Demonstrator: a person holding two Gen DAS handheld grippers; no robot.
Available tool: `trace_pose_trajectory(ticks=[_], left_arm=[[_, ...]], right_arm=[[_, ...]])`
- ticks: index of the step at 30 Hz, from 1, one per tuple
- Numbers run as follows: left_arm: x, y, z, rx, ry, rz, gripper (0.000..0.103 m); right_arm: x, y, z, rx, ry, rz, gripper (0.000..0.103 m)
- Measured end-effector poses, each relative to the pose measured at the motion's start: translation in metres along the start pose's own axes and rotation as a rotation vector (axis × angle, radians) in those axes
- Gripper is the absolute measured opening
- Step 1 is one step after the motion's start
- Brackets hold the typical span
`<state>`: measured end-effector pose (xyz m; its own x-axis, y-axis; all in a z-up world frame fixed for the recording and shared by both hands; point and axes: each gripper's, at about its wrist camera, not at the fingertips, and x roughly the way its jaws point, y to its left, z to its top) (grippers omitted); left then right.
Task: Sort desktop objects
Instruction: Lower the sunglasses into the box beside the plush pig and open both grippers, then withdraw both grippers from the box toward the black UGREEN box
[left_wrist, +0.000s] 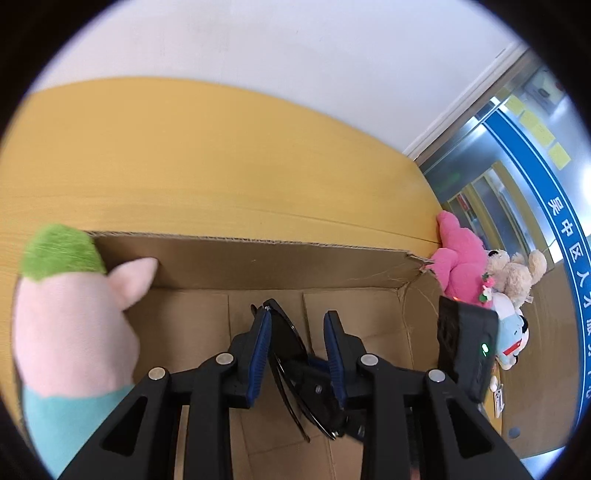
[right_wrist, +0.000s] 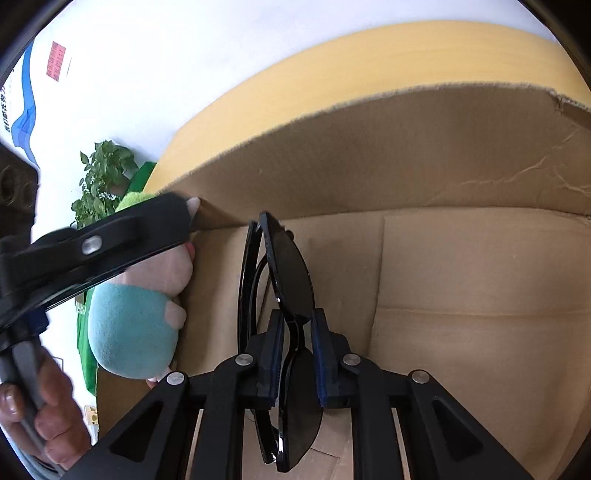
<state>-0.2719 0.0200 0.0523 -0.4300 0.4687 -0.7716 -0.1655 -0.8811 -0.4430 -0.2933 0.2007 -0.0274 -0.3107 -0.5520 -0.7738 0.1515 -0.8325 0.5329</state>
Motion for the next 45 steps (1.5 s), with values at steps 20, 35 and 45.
trace_pose_trajectory(ticks=[20,35,45], left_arm=[[-0.067,-0.019,-0.048,0.148,-0.108,0.12,0.032],[-0.201,-0.062,-0.183,0.342,-0.373,0.309,0.079],[-0.227,-0.047,-0.255,0.32,-0.333,0.333,0.079]], right_arm=[[-0.067,0.031,-0.043,-0.051,-0.119,-0.093,0.056],[-0.209,0.11,-0.183,-0.284,-0.395,-0.329,0.103],[-0.229,0.112,-0.254,-0.325,-0.407,-0.316,0.103]])
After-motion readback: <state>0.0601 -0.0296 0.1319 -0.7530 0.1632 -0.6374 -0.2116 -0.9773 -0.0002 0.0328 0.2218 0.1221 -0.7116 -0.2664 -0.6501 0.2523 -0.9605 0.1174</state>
